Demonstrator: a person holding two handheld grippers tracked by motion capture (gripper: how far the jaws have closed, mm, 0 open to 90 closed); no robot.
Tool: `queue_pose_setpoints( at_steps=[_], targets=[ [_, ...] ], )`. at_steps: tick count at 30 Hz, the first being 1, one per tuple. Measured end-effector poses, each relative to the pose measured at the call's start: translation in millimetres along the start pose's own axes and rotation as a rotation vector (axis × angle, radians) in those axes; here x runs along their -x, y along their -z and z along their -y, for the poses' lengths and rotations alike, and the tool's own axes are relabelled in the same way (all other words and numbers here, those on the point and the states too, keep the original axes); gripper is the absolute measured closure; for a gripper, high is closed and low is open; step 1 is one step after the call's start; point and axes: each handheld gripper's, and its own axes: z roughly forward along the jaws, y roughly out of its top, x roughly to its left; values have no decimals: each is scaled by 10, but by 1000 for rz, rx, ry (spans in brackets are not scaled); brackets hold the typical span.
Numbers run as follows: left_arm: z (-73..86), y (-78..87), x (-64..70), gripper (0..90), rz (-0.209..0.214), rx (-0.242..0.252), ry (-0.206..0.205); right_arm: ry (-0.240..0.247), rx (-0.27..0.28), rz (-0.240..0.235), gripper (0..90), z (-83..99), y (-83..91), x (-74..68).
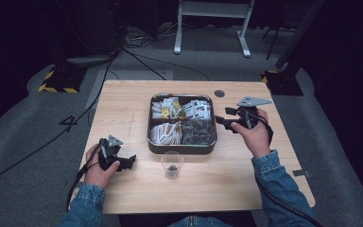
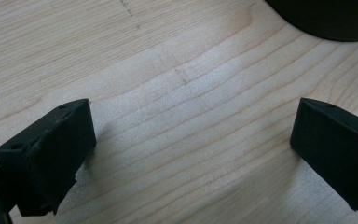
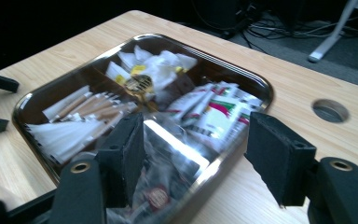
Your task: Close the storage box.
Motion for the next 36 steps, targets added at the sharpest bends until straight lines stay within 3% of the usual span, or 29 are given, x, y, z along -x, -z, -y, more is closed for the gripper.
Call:
queue_pose_setpoints(
  at_steps=[6,16,28,36],
  targets=[
    [8,8,3,5,-7,0,1,0,1,17,370,81,171,96],
    [7,8,3,4,-8,0,1,-46,-25,52,359,286,329,265],
    [-48,-43,-6,0,1,-1,0,-90,-68,92,352,590,437,481],
    [-56,-47,-12,0,1,-2,-8,-103,-101,121,349,867,436,710]
  ],
)
